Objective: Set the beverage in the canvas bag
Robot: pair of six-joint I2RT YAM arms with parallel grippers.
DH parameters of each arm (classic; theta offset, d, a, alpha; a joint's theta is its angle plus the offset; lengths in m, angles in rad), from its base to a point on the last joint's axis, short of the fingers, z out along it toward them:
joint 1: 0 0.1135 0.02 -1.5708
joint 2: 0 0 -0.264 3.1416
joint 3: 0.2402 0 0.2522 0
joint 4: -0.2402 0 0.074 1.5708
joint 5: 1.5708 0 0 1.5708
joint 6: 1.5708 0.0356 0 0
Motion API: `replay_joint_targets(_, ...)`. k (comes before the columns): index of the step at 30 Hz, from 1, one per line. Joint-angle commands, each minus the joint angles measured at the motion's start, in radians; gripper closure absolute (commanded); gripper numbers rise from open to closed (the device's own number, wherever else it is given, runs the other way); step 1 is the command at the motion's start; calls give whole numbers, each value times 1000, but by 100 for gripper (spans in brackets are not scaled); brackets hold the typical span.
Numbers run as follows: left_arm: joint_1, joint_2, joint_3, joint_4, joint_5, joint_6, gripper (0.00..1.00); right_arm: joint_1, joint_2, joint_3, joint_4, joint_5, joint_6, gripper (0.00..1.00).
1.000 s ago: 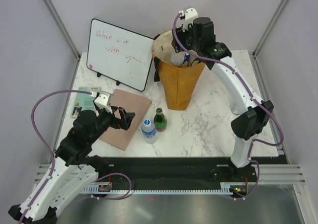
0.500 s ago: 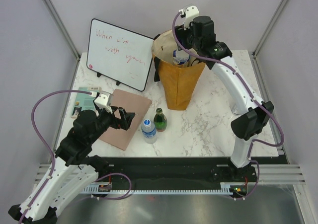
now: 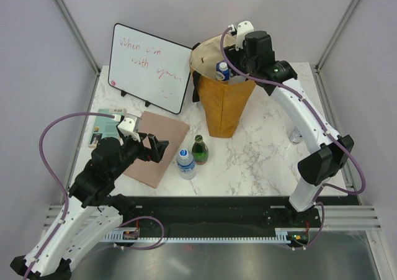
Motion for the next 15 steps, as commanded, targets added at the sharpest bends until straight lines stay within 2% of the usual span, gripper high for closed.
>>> replay_joint_targets(1,-5,2,0,37,0,16,0,2,-72,-45,87,-2,25,100)
replay_joint_targets(7,-5,-1,0,37,-6,18,0,2,-47,-98,91,-25,56,100)
replay_joint_targets(11,-7,-3,0,36,-8,16,0,2,-70,-215,151,-26,73,100)
replay_joint_targets(15,-7,5,1,37,1,16,0,2,-77,-264,188,-26,68,100)
